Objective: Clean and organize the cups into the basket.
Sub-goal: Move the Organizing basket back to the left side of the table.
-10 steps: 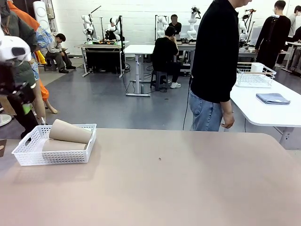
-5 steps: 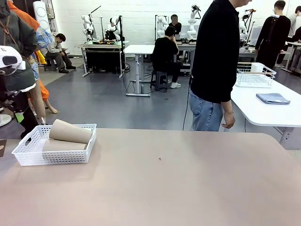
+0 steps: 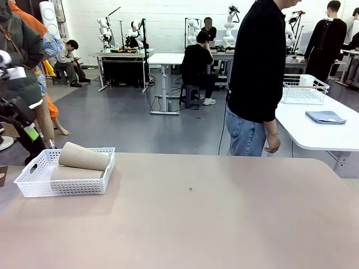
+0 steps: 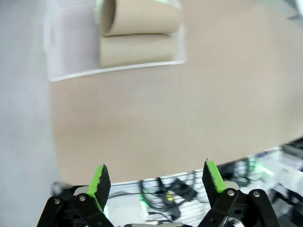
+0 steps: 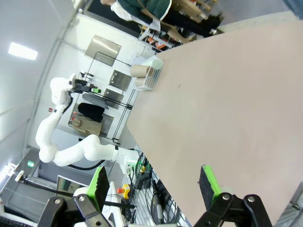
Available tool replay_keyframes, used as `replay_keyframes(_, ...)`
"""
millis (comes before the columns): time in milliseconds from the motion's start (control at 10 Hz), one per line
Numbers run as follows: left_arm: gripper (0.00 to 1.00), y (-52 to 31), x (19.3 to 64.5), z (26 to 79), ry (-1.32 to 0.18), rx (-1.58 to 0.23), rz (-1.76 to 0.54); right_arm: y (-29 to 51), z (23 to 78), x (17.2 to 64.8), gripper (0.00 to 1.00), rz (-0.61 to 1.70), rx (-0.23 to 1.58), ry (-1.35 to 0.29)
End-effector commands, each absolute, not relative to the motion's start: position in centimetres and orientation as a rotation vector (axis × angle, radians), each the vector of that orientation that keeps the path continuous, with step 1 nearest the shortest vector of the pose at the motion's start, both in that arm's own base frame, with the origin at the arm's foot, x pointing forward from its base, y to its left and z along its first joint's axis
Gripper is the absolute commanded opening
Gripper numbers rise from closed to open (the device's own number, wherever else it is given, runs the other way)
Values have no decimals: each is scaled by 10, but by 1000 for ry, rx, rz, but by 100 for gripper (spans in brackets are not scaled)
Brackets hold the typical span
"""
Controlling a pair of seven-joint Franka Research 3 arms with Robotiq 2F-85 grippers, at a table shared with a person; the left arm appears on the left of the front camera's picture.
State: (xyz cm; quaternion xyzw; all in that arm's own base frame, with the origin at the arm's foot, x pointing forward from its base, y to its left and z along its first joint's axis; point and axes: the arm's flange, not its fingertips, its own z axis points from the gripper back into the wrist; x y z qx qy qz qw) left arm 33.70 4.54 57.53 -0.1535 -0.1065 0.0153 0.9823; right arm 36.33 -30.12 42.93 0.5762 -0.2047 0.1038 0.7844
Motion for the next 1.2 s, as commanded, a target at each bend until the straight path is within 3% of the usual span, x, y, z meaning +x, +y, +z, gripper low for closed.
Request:
replay_keyframes(0, 100, 109, 342, 569, -180, -902, 163, -300, 429, 364, 100, 229, 1243, -443)
replay_keyframes(500, 100, 198, 323, 479, -127, -1213, 313, -300, 429, 364, 100, 229, 1243, -443)
replay_keyframes(900, 100, 231, 301, 487, -56, -1334, 330, -300, 429, 364, 100, 229, 1243, -443)
replay_keyframes(1100, 100, 229, 299, 494, -28, -1301, 319, -300, 429, 364, 100, 229, 1243, -443)
